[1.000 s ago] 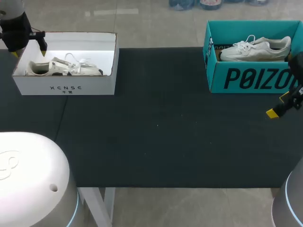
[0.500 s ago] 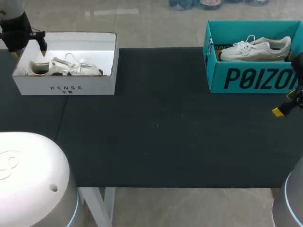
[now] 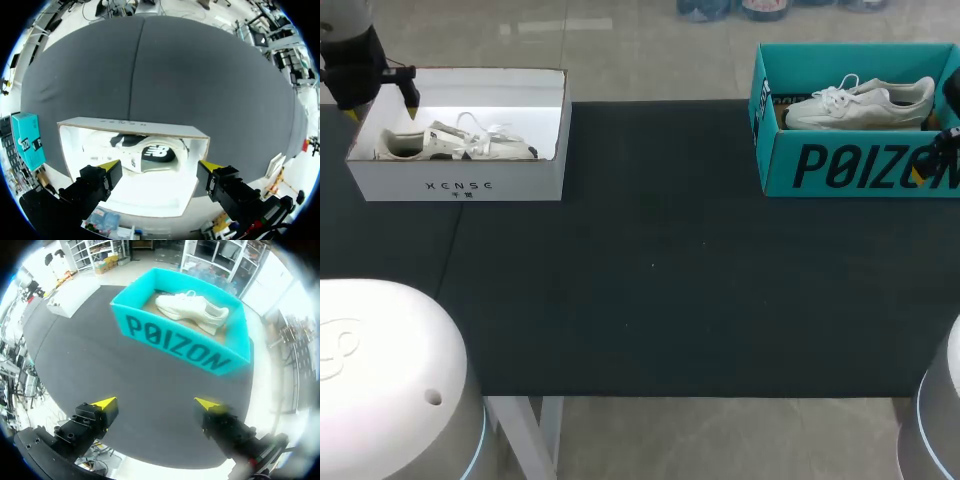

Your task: Take the shoe out of the shoebox, open the shoe tongue, remove and reinsert the insole, then place the shoe into the shoebox

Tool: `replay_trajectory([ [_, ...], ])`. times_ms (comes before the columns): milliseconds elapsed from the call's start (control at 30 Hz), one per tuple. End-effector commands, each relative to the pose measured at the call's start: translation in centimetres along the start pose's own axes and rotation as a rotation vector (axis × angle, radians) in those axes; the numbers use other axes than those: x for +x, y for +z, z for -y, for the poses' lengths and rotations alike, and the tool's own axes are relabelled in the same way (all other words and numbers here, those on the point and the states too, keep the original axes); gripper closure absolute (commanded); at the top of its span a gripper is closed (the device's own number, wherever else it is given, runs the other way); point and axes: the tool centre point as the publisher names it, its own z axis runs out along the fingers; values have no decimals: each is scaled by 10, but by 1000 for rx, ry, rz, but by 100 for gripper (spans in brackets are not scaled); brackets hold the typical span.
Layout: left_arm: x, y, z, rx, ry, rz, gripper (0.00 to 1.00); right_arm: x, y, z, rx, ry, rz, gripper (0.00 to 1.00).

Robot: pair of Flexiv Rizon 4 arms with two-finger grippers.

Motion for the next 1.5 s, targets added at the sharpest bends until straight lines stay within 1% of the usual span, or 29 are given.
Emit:
replay_trajectory([
  [33, 0, 0, 0, -1, 1, -1, 0, -18, 23, -57, 130, 32, 12, 0],
  [100, 0, 0, 0, -1, 1, -1, 0, -23, 23, -69, 143, 53, 21, 0],
  [133, 0, 0, 0, -1, 1, -1, 0, -25, 22, -75, 138, 40, 19, 0],
  [1000, 0, 0, 0, -1, 1, -1, 0, -25, 22, -75, 138, 40, 19, 0],
  [1033, 0, 0, 0, -1, 1, -1, 0, -31, 23, -81, 132, 46, 13, 0],
  [1067, 0, 0, 0, -1, 1, -1, 0, -39, 27, -89, 148, 60, 29, 0],
  [1133, 0, 0, 0, -1, 1, -1, 0, -55, 32, -104, 123, 67, 39, 0],
  [1267, 0, 0, 0, -1, 1, -1, 0, -85, 48, -134, 138, 121, 45, 0],
  [1333, 0, 0, 0, -1, 1, -1, 0, -97, 57, -149, 140, 150, 29, 0],
  [1367, 0, 0, 0, -1, 1, -1, 0, -103, 63, -155, 154, 153, 28, 0],
  [1500, 0, 0, 0, -1, 1, -1, 0, -124, 80, -179, 149, 170, 26, 0],
])
